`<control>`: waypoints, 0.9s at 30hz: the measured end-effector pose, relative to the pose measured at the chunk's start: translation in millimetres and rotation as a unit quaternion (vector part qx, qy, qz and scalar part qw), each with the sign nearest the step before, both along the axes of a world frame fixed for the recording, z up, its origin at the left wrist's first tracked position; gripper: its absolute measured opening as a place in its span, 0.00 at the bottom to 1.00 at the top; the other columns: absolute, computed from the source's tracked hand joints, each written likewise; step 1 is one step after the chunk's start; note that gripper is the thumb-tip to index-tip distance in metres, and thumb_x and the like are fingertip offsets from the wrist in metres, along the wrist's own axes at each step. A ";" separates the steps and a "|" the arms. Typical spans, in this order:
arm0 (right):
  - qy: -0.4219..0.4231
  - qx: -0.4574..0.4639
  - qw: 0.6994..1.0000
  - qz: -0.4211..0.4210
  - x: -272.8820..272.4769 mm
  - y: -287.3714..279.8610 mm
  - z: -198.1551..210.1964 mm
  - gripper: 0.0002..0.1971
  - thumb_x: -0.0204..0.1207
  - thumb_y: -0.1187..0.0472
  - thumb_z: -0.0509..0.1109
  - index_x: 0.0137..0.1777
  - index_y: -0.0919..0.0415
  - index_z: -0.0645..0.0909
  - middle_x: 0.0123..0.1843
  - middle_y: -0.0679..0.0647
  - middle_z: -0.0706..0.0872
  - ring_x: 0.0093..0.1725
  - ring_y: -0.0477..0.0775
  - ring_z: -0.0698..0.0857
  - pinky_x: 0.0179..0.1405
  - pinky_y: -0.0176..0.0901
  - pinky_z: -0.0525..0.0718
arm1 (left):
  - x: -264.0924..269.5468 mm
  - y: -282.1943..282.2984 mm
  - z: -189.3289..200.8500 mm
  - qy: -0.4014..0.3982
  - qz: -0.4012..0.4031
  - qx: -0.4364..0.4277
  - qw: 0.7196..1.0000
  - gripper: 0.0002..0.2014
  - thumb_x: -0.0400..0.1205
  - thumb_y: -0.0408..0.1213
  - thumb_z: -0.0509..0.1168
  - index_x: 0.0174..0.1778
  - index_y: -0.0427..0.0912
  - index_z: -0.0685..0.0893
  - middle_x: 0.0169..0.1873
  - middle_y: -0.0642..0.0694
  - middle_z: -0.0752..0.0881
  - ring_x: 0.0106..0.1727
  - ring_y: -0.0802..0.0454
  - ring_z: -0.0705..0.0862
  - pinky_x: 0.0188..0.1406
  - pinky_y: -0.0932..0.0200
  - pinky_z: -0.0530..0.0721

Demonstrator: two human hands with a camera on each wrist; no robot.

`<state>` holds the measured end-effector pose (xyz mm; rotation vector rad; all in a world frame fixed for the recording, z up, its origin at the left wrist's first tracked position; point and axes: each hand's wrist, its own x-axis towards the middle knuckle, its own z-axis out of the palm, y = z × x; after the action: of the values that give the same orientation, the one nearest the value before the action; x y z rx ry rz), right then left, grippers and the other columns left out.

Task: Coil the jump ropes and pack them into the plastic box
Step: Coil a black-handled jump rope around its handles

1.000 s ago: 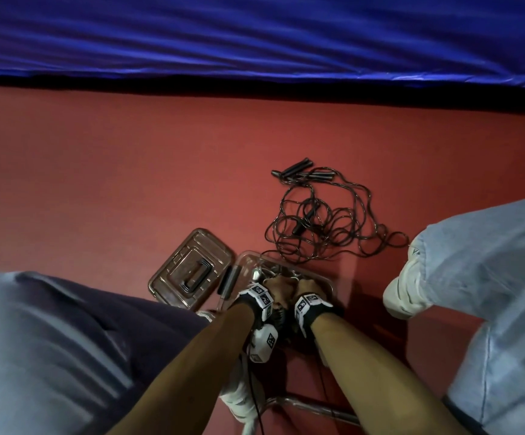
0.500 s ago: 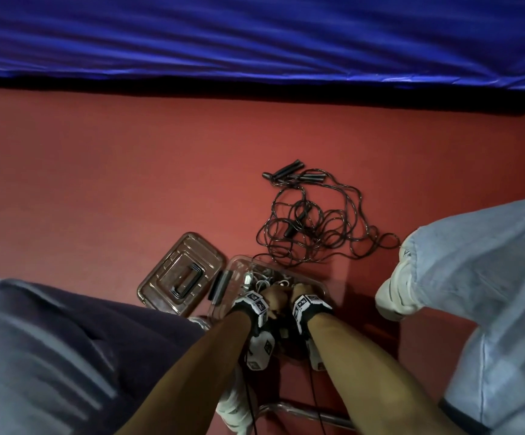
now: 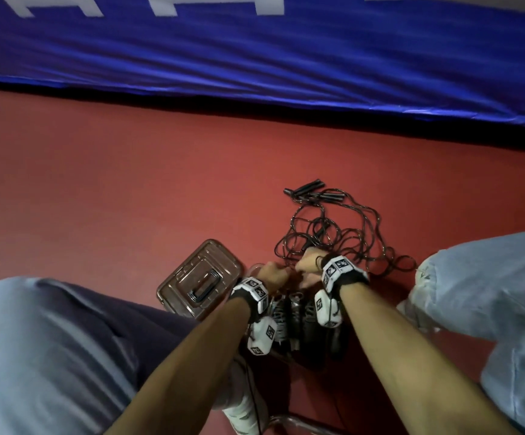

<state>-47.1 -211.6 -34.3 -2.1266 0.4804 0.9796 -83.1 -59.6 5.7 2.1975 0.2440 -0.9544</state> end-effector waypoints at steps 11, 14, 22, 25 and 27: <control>-0.026 -0.049 0.993 0.107 36.2 -21.8 -53.8 0.27 0.84 0.64 0.64 0.84 0.61 0.71 0.81 0.62 0.77 0.78 0.62 0.77 0.74 0.43 0.74 | 34.6 13.2 -6.2 -0.068 -0.066 0.106 0.990 0.14 0.81 0.39 0.61 0.49 0.34 0.88 0.45 0.35 0.90 0.46 0.37 0.90 0.45 0.48 0.90; -0.016 -0.035 0.994 0.098 47.0 -23.6 -65.4 0.33 0.83 0.66 0.63 0.89 0.58 0.61 0.83 0.63 0.73 0.80 0.64 0.76 0.66 0.42 0.80 | 41.4 11.5 -12.8 -0.069 -0.097 0.134 0.984 0.15 0.82 0.41 0.60 0.52 0.36 0.88 0.48 0.35 0.90 0.48 0.35 0.89 0.47 0.47 0.89; -0.164 -0.120 0.978 0.049 67.9 -29.5 -81.3 0.11 0.79 0.66 0.65 0.48 0.51 0.86 0.52 0.62 0.90 0.53 0.70 0.90 0.50 0.54 0.90 | 61.1 10.7 -28.2 -0.046 -0.151 0.163 0.974 0.17 0.82 0.44 0.58 0.55 0.40 0.88 0.48 0.41 0.90 0.50 0.39 0.89 0.51 0.50 0.89; -0.244 -0.188 0.950 -0.048 78.4 -41.2 -80.0 0.06 0.78 0.64 0.68 0.54 0.58 0.80 0.54 0.62 0.87 0.55 0.68 0.87 0.50 0.54 0.85 | 63.7 14.3 -36.1 -0.040 -0.124 0.152 0.980 0.17 0.80 0.46 0.59 0.52 0.42 0.89 0.46 0.43 0.91 0.47 0.42 0.90 0.49 0.51 0.91; -0.238 -0.171 0.951 -0.104 88.6 -46.4 -83.6 0.16 0.78 0.64 0.72 0.64 0.62 0.76 0.62 0.64 0.83 0.61 0.69 0.84 0.55 0.57 0.83 | 65.9 15.6 -40.2 -0.036 -0.118 0.148 0.981 0.15 0.80 0.45 0.59 0.50 0.42 0.89 0.43 0.43 0.91 0.45 0.42 0.90 0.46 0.53 0.90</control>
<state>41.4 -258.0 -118.0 -2.4548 0.6434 0.2551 -17.3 -44.0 -34.5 2.5732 0.0965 -1.0144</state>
